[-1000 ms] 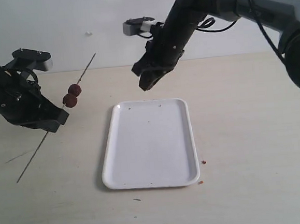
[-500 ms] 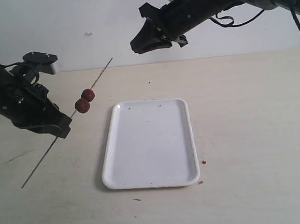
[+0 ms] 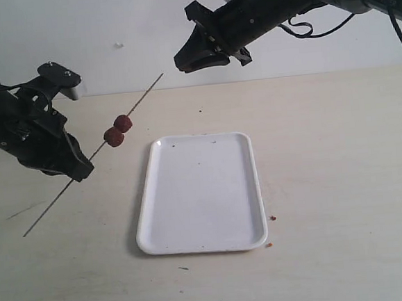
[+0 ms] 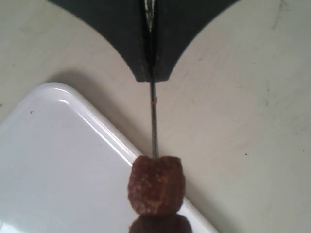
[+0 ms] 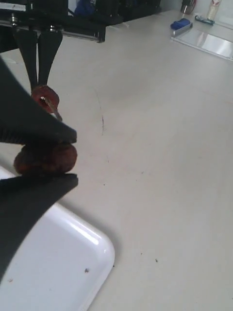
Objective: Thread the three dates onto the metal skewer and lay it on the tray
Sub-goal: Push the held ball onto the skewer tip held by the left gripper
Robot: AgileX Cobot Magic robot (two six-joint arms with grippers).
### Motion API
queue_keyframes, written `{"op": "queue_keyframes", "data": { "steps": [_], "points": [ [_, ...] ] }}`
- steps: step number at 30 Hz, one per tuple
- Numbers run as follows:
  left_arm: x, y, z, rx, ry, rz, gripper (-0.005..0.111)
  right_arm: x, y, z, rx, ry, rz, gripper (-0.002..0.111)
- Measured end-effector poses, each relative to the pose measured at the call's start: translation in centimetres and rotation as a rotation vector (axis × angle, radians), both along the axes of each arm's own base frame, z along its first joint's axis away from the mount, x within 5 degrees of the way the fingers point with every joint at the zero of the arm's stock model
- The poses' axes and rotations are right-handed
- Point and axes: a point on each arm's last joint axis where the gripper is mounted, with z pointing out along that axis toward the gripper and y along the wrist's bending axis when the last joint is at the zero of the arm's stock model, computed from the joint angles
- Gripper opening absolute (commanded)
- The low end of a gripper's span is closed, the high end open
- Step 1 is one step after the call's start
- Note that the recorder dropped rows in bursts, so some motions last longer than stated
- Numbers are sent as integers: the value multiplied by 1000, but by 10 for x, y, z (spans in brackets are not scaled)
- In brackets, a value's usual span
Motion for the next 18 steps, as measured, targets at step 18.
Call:
{"op": "queue_keyframes", "data": {
  "steps": [18],
  "points": [
    [32, 5, -27, 159, -262, -102, 0, -3, -1, 13, -9, -25, -1, 24]
  ]
}}
